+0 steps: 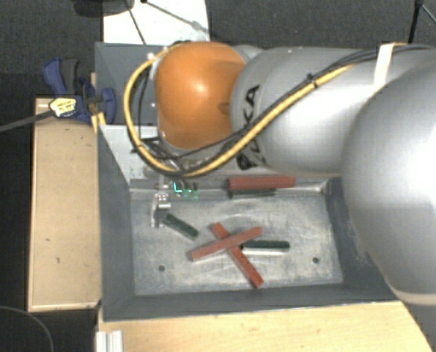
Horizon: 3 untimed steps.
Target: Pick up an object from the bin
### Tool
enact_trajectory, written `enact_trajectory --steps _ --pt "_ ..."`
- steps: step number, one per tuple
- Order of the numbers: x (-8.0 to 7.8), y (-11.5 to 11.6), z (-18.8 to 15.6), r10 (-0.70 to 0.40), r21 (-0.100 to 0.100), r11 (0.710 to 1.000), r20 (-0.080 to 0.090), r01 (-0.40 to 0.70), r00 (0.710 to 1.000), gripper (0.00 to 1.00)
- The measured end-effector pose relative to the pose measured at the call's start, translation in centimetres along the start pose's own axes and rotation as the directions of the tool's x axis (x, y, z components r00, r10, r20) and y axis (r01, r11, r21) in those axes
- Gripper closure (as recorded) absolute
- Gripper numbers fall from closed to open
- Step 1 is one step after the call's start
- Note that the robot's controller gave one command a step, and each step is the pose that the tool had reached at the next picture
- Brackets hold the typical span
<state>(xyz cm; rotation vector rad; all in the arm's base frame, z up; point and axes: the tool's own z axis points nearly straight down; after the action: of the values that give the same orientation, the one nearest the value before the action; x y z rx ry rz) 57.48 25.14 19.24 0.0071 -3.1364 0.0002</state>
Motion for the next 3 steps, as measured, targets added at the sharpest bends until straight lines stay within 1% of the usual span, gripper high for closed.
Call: enact_trajectory --steps 1,2,3 --pt "-0.2 -0.1 -0.5 0.006 -0.002 1.000 0.008 -0.006 1.000 0.00" --pt "0.6 -3.5 5.2 -0.032 -0.003 0.999 0.012 0.032 0.999 0.00" --pt "-0.5 -4.3 10.8 0.183 -0.002 0.983 0.005 -0.183 0.983 1.00"
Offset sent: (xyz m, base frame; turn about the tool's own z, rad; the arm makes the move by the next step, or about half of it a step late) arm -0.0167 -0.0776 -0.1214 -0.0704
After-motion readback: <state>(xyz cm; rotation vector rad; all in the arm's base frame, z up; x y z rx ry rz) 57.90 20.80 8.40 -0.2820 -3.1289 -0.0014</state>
